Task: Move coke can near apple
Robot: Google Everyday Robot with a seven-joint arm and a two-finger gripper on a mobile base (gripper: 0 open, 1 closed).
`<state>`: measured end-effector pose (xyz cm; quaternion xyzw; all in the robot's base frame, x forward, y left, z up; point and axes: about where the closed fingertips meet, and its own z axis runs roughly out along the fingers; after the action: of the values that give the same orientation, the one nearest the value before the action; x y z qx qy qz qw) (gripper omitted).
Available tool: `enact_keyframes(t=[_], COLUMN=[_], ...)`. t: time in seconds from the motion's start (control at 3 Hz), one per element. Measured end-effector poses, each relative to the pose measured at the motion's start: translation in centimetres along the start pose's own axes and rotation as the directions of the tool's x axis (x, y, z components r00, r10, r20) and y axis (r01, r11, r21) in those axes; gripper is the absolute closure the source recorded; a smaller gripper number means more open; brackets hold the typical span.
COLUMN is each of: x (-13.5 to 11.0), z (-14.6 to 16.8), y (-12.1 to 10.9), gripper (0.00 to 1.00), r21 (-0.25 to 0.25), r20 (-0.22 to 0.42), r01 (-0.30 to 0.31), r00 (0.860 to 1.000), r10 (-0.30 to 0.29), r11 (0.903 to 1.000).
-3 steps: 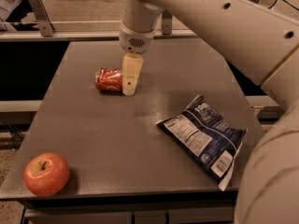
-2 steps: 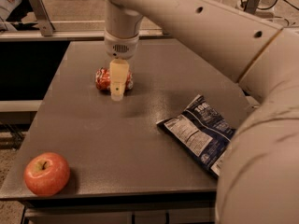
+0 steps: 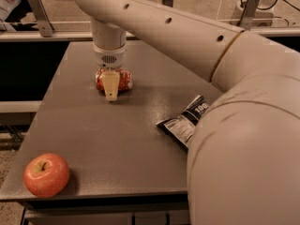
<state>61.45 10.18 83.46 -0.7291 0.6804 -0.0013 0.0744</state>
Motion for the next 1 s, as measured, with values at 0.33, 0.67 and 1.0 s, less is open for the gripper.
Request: enact_keyframes(t=[0.33, 0.67, 1.0], x=[0.5, 2.1, 3.3], z=[0.4, -1.5, -5.5], y=[-0.3, -0.3, 0.6], gripper=[0.64, 0.88, 1.0], r21=[-0.011, -0.049, -0.04], r20=[-0.008, 0.063, 0.125], r01=[-0.008, 0.023, 0.12], r00=[1.0, 0.998, 0.986], r10=[0.008, -0.02, -0.114], r11=[0.9999, 0.9985, 0.992])
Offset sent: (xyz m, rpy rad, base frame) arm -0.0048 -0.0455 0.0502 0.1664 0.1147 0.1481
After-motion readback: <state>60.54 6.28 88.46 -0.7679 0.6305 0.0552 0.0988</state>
